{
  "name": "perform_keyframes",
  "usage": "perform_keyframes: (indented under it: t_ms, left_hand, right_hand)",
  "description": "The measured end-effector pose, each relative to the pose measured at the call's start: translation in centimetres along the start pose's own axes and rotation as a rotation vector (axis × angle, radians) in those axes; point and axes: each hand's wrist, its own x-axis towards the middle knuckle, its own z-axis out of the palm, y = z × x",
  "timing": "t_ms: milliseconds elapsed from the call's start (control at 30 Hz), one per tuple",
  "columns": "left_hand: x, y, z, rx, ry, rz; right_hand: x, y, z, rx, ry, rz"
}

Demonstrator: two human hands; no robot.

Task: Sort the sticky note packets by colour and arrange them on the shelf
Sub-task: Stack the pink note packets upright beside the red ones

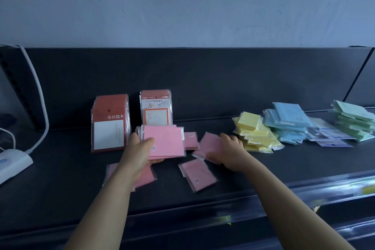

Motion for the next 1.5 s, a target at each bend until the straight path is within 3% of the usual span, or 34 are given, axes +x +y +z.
perform_keyframes:
  t_ms: [233, 433, 567, 667, 833, 1000, 1067, 1200, 1333, 1500]
  left_hand:
    - [0.2, -0.5, -0.2, 0.001, 0.02, 0.022]
    - [0.0, -0.1, 0.2, -0.011, 0.023, 0.084]
    - [-0.7, 0.2, 2.1, -0.146, -0.047, 0.074]
    - [-1.5, 0.5, 3.6, -0.221, -0.129, 0.053]
    - [-1.4, 0.2, 4.3, -0.105, -0.194, 0.077]
    - [-1.2, 0.1, 3.9, -0.045, -0.268, 0.054]
    - [-0.7, 0.5, 3.4, 0.092, -0.268, 0.126]
    - [2.1, 0.9, 1.9, 0.568, -0.112, 0.28]
    - [4.2, -0.1, 1.4, 1.001, -0.108, 0.237]
    - [4.9, -0.2, 2.7, 1.181, -0.156, 0.243]
  right_hand:
    - [-1.6, -1.1, -0.7, 0.195, 0.197, -0.131]
    - [-2.1, -1.3, -3.5, 0.473, 0.621, -0.203]
    - [-1.5, -2.1, -2.0, 0.833, 0.445, -0.11]
    - [-1.2, -2.7, -0.2, 0.867, 0.348, -0.016]
    - [-1.1, -3.0, 0.4, 0.77, 0.221, -0.042]
    - [-0.4, -2.5, 0.6, 1.037, -0.016, -0.105]
    - [-0.5, -2.2, 0.5, 1.047, -0.018, -0.128]
    - [0.1, -1.3, 0.2, 1.061, 0.126, -0.11]
    - [0.7, -0.8, -0.6, 1.134, 0.21, -0.074]
    - [1.3, -0.2, -0.9, 1.197, 0.229, -0.062]
